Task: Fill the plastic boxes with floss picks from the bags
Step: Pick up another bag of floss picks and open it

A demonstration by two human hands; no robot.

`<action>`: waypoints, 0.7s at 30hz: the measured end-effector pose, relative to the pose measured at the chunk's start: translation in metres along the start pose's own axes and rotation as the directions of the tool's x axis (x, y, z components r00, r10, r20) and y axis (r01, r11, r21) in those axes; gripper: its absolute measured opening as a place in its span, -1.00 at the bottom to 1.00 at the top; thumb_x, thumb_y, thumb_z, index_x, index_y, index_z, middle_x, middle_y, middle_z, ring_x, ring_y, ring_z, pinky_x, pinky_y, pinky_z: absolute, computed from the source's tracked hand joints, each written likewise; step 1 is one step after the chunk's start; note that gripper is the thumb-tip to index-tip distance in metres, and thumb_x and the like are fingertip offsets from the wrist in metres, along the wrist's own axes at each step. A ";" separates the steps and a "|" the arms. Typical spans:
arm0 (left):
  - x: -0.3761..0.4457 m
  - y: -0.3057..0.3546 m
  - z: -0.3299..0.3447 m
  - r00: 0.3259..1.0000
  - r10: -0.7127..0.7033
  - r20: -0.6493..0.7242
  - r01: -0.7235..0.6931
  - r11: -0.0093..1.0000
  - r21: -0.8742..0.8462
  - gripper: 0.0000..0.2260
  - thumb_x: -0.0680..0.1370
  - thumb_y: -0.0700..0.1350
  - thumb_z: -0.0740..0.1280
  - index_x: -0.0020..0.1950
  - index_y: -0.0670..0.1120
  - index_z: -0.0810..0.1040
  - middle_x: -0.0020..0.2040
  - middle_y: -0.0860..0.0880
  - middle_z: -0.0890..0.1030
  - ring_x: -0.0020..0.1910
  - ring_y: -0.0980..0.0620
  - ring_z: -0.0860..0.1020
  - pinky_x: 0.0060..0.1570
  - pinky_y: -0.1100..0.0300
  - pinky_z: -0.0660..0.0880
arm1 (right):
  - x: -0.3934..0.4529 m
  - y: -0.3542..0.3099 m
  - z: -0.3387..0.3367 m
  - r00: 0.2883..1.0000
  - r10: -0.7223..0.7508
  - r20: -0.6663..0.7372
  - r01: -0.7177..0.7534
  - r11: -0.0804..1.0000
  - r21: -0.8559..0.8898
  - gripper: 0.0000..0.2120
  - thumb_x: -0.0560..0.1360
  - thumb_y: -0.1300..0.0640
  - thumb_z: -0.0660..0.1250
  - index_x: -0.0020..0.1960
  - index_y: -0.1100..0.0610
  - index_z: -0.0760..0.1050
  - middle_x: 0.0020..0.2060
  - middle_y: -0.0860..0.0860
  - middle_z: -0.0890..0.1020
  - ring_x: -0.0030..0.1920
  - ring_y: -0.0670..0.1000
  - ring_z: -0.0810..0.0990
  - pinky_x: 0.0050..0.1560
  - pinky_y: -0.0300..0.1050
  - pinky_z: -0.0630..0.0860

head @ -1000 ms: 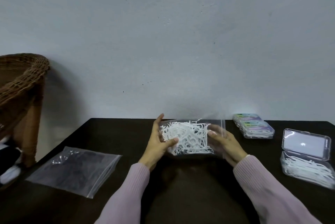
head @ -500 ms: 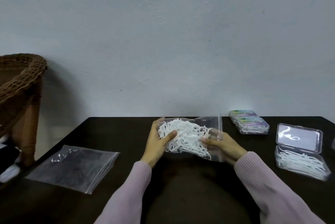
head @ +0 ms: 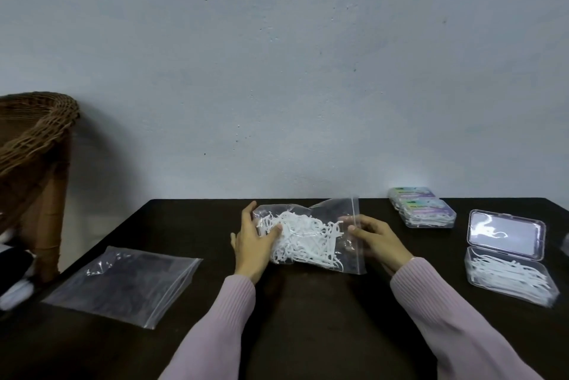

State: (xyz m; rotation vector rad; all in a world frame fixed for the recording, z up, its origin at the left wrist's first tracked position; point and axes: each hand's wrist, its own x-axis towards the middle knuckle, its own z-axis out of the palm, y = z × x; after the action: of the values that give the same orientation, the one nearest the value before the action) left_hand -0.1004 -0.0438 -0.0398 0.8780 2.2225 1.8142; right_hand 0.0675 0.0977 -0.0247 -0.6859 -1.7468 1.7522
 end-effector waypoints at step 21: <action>-0.045 0.047 0.032 0.909 0.316 0.272 -0.332 0.943 0.011 -0.76 0.41 0.08 0.46 -0.07 0.01 0.49 -0.27 0.06 0.54 -0.34 0.23 0.45 -0.30 0.34 0.43 | -0.015 -0.014 0.019 0.990 -0.072 0.120 0.058 0.992 0.116 -0.87 0.46 0.29 0.31 -0.02 0.22 0.59 -0.14 0.11 0.68 -0.10 0.01 0.65 -0.17 -0.20 0.60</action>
State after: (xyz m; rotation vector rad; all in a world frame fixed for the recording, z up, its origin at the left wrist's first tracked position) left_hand -0.0328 -0.0353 -0.0150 1.4853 2.0607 1.6368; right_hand 0.0653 0.0731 -0.0107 -0.4768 -1.7160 1.8664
